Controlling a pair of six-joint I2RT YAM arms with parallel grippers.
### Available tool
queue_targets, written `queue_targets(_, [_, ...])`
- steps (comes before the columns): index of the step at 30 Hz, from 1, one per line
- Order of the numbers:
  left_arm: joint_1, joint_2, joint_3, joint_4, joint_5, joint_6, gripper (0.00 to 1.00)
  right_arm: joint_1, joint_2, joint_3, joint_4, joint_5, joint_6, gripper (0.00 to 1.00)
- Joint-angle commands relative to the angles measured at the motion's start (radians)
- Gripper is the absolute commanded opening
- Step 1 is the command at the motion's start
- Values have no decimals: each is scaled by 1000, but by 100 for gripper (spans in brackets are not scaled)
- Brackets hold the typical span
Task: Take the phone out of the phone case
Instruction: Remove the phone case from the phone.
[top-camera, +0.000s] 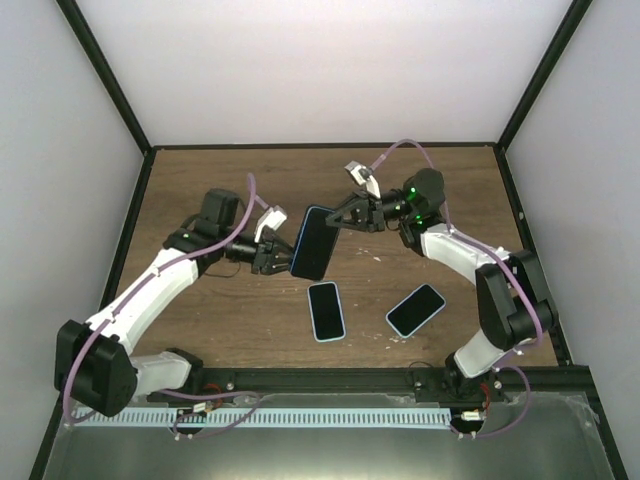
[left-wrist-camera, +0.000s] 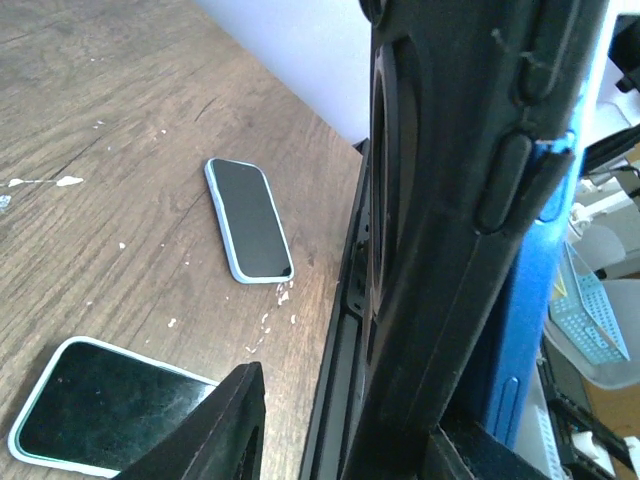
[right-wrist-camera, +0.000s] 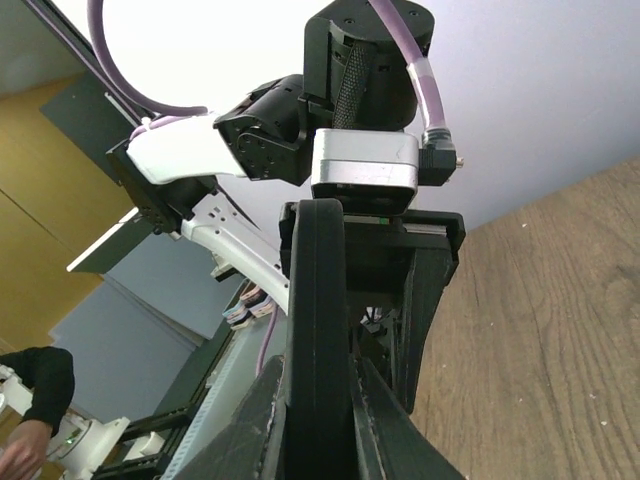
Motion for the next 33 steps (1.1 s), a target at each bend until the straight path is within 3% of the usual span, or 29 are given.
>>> queue_targets(1, [-16,19,57,149,56,-82,34,68,20,79,-228,97,-190,1])
queue_targets(9, [58,39,13,382,108,-321,25,70,45,177,-546,155,-380,1])
queue_targets(16, [96,55,-18,495,158,-426,11,70,76,243,-665,190,-413,1])
queue_targets(27, [95,70,-46,609,203,-529,6,69,116,271,-615,154,-353,2])
queue_targets(30, [108,70,-60,630,209,-570,0,69,116,326,-733,173,-450,7])
queue_targets(33, [143,67,-92,699,217,-648,0,61,105,400,-899,232,-578,20])
